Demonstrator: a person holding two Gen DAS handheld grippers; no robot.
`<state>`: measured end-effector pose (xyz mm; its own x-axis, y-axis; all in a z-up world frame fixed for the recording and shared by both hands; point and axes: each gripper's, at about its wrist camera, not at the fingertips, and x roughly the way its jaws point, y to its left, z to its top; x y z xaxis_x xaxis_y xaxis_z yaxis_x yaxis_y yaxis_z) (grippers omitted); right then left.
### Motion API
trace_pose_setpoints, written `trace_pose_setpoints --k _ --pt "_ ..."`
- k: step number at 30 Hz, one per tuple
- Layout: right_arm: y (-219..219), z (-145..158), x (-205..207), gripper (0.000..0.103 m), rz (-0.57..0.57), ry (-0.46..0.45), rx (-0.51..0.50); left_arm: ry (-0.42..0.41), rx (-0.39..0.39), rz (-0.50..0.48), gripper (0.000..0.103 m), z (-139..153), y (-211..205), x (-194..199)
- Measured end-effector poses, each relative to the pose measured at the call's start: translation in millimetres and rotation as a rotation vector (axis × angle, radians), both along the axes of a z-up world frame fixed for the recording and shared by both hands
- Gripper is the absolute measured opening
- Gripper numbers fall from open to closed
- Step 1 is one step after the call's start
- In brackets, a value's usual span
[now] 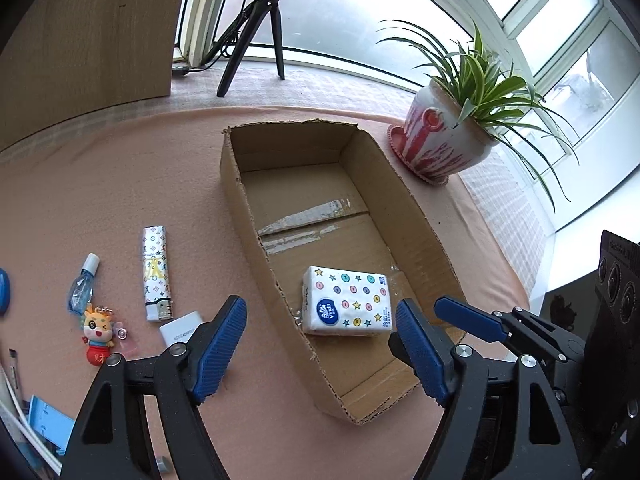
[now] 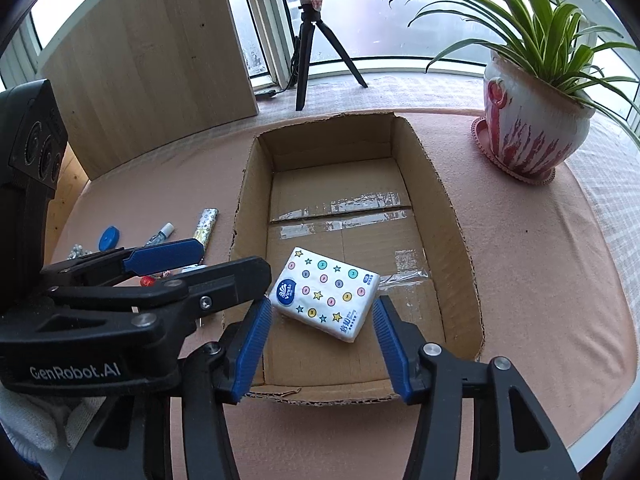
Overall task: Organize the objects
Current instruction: 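Lower the tissue pack into the box and open the left tool, then grasp the pink small bottle with the right tool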
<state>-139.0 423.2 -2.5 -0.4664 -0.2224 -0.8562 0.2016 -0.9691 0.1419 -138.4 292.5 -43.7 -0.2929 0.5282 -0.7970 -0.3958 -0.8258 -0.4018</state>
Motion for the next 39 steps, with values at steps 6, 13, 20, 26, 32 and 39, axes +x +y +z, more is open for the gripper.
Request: trace_pose_setpoints --k 6,13,20,26,32,39 --pt "-18.1 6.0 6.9 0.049 0.031 0.011 -0.024 -0.013 -0.023 0.084 0.08 1.1 -49.7 0.2" --pt "-56.8 11.3 18.9 0.049 0.144 0.012 -0.054 -0.097 -0.047 0.194 0.08 -16.0 -124.1 9.6" --pt "-115.5 -12.6 34.3 0.049 0.324 -0.059 -0.042 -0.182 -0.036 0.283 0.08 -39.2 -187.3 25.8" --pt "-150.1 -40.6 42.6 0.049 0.409 -0.137 -0.052 -0.268 0.01 0.351 0.08 -58.8 -221.7 36.4" --pt "-173.4 -52.2 49.3 0.049 0.487 -0.164 -0.049 -0.301 0.026 0.358 0.08 -65.6 -229.4 39.2" --pt "-201.0 -59.9 59.5 0.049 0.6 -0.164 -0.019 -0.311 0.013 0.369 0.08 -71.0 -229.3 28.7"
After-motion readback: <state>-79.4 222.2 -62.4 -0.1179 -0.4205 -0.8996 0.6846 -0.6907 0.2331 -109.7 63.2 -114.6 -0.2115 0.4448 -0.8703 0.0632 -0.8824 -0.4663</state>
